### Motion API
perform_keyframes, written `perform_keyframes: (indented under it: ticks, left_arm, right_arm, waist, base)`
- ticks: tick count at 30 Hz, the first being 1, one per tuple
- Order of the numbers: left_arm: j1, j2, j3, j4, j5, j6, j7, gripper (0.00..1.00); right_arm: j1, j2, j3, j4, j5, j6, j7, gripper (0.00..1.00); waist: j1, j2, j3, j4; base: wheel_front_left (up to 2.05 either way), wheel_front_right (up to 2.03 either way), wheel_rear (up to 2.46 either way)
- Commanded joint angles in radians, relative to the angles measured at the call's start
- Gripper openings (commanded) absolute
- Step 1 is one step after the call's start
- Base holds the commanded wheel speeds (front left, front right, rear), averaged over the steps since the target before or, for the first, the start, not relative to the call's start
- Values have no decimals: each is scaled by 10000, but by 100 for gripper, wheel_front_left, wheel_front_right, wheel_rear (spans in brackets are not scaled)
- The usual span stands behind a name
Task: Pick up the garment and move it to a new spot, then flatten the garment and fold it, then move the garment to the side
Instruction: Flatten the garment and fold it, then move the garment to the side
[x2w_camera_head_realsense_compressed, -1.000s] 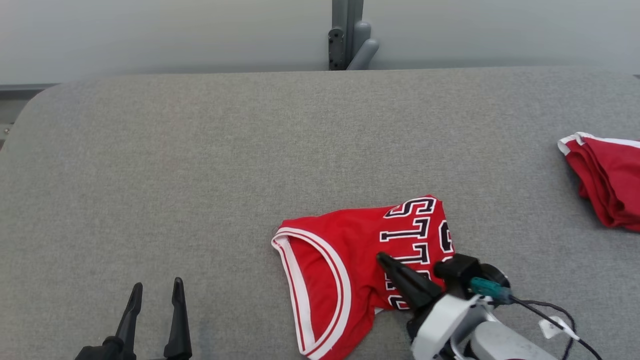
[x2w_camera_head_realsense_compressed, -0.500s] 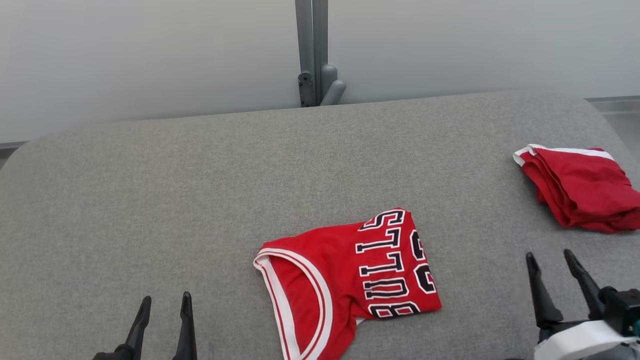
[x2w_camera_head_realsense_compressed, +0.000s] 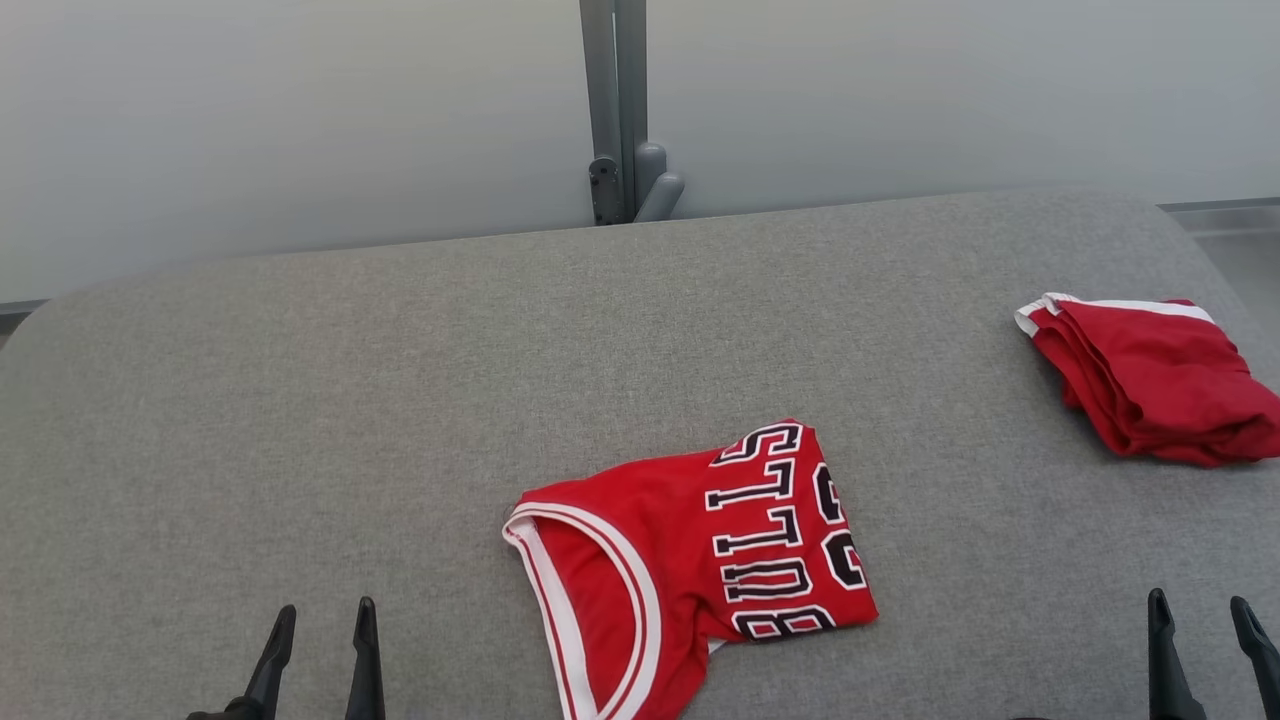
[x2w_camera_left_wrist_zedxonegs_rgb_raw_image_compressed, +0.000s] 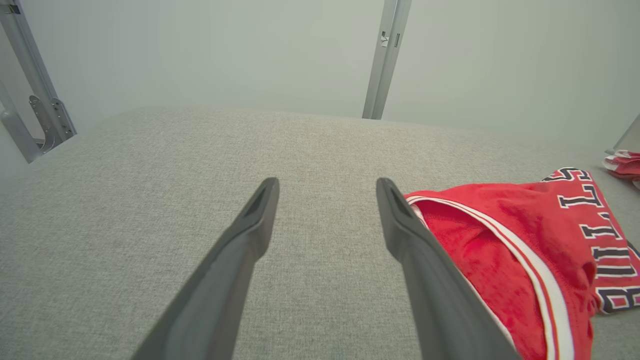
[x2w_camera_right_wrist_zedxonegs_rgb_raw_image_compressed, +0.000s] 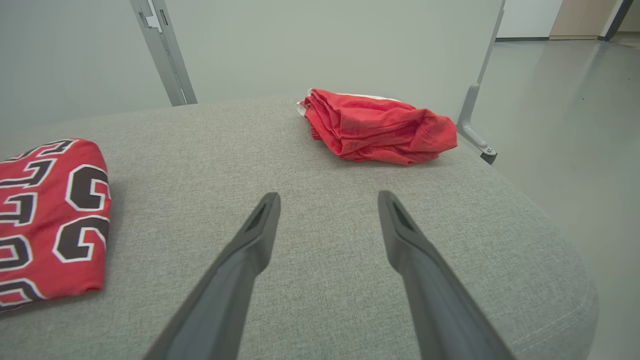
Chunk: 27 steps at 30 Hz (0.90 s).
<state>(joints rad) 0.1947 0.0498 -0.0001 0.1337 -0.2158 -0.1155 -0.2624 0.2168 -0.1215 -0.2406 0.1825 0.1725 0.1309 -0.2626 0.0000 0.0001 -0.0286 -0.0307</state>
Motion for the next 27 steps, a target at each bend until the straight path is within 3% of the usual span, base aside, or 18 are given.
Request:
perform_keyframes:
  ticks: [1,6,10,14,18,22,27]
  left_arm:
    - [81,19,44,-24,81,-43,-28,100]
    - [167,19,114,-117,0,-63,-28,100]
    - [247,19,175,-215,-108,-23,-28,100]
    - [266,19,128,-303,-40,-6,-28,100]
    - [58,19,56,-397,121,-31,-28,100]
    - [-240,19,-25,-450,281,-75,-28,100]
    - [-574,19,-75,-465,452,-105,-28,100]
  right_arm:
    - [71,10,-14,-9,-43,-5,-22,100]
    - [-132,95,223,-69,226,-5,-20,100]
    - [-552,-345,1704,200,1216,-5,169,100]
    - [-1444,-1252,3675,-321,2947,-5,1855,100]
    - [-2443,-1953,4981,-515,4205,-5,3666,100]
    - [-3501,-1968,5713,167,5006,-3,4730,100]
    - [-4616,-1822,6300,1530,5117,-3,5024,100]
  waist:
    - [0,-1,10,-1]
    - [0,-1,34,-6]
    - [0,-1,86,-27]
    - [0,-1,225,-3]
    - [0,-1,487,113]
    - [0,-1,851,304]
    - [0,-1,1263,590]
  base:
    - [0,0,0]
    - [0,0,0]
    - [0,0,0]
    - [0,0,0]
    - [0,0,0]
    - [0,0,0]
    - [0,0,0]
